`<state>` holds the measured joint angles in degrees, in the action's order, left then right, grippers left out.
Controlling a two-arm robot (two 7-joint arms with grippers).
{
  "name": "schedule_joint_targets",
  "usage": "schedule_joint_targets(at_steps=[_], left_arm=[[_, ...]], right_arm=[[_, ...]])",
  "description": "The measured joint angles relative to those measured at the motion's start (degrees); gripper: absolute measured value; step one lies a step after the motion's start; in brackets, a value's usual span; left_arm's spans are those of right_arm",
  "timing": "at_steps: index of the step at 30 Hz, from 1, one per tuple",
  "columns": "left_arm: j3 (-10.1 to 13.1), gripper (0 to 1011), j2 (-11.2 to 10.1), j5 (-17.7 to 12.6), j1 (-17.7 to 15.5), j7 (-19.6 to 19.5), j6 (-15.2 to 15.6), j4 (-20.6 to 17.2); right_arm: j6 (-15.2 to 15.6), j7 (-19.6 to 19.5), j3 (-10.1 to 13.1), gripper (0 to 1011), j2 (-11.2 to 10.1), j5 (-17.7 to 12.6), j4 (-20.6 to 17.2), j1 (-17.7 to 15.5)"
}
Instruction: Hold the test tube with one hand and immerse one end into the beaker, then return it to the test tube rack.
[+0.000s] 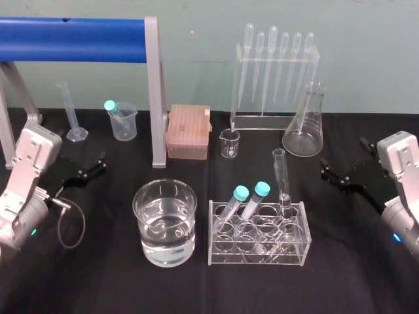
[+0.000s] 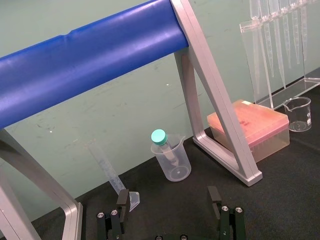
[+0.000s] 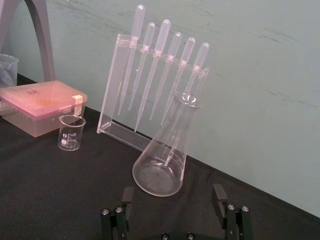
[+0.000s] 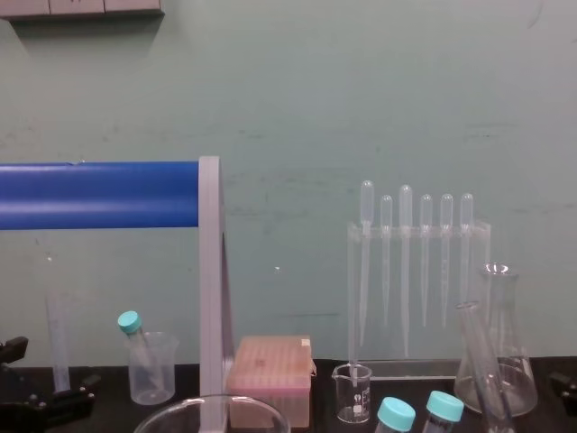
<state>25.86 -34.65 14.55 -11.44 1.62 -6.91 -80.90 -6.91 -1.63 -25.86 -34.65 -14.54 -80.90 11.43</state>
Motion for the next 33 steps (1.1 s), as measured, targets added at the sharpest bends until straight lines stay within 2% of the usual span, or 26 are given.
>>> schedule_joint_targets(at_steps=[33], left_arm=[[0.0, 1000, 0.0, 0.0, 0.0, 0.0, 0.0, 0.0]], right_arm=[[0.0, 0.0, 0.0, 1003, 0.0, 0.0, 0.0, 0.0]])
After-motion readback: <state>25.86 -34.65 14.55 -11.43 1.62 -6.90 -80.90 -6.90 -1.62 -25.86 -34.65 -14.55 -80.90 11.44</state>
